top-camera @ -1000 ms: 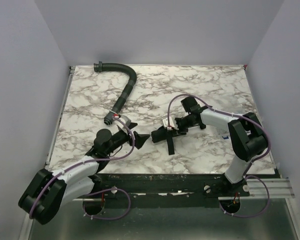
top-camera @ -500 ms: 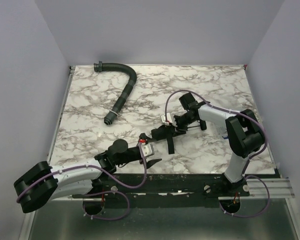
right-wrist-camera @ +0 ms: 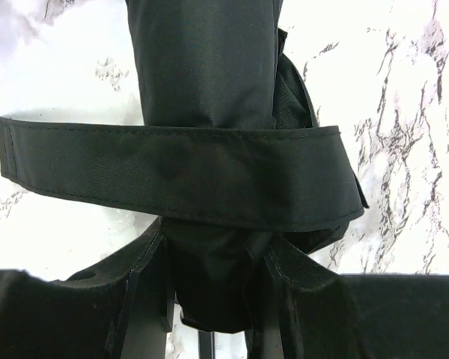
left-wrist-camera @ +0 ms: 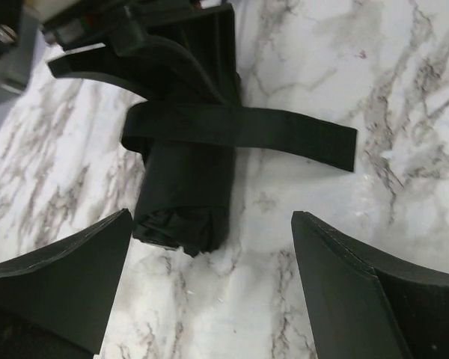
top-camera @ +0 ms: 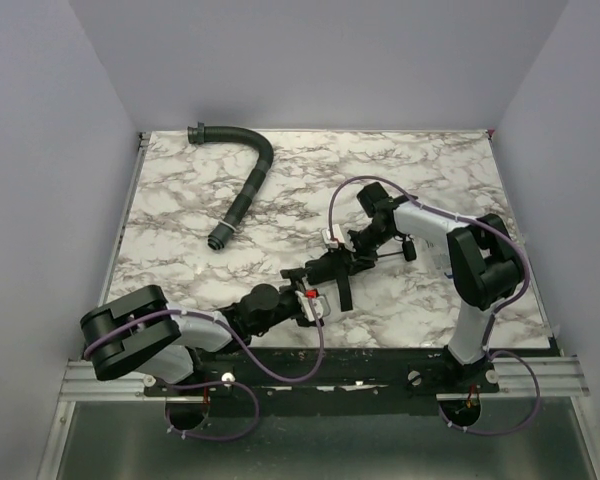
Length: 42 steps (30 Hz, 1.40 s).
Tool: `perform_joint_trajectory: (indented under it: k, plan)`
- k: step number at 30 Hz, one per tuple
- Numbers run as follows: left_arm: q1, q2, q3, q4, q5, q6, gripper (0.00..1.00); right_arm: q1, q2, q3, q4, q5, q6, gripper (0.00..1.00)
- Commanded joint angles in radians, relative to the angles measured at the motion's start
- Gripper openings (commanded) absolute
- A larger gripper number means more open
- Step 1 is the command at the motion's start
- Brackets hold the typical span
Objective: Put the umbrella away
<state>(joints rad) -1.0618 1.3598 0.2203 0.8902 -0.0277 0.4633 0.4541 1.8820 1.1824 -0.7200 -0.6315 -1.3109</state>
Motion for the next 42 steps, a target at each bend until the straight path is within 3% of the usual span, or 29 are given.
perform_joint_trajectory:
  k: [1, 11, 26, 31, 33, 36, 39, 42]
  plan:
    - [-0.001, 0.071, 0.057, 0.174, -0.089, 0.062, 0.88, -0.006, 0.143, -0.086, -0.293, 0.223, 0.02, 0.03]
    - [0.051, 0.233, 0.139, 0.148, 0.017, 0.075, 0.84, -0.006, 0.198, -0.033, -0.394, 0.186, -0.011, 0.03]
    - [0.117, 0.357, 0.208, 0.055, 0.228, 0.038, 0.68, -0.006, 0.291, 0.066, -0.503, 0.168, -0.027, 0.04]
    - [0.117, 0.4, 0.236, -0.021, 0.261, 0.014, 0.53, -0.006, 0.311, 0.085, -0.504, 0.152, -0.023, 0.05]
    - [0.117, 0.418, 0.252, -0.063, 0.279, -0.002, 0.42, -0.007, 0.307, 0.089, -0.502, 0.141, -0.021, 0.07]
    - [0.118, 0.436, 0.275, -0.126, 0.296, -0.066, 0.0, -0.006, 0.287, 0.092, -0.483, 0.115, -0.012, 0.13]
    - [0.138, 0.442, 0.292, -0.186, 0.319, -0.205, 0.0, -0.008, 0.239, 0.076, -0.41, 0.08, 0.021, 0.27]
    - [0.192, 0.473, 0.351, -0.323, 0.395, -0.361, 0.0, -0.013, 0.158, 0.051, -0.293, 0.047, 0.059, 0.5]
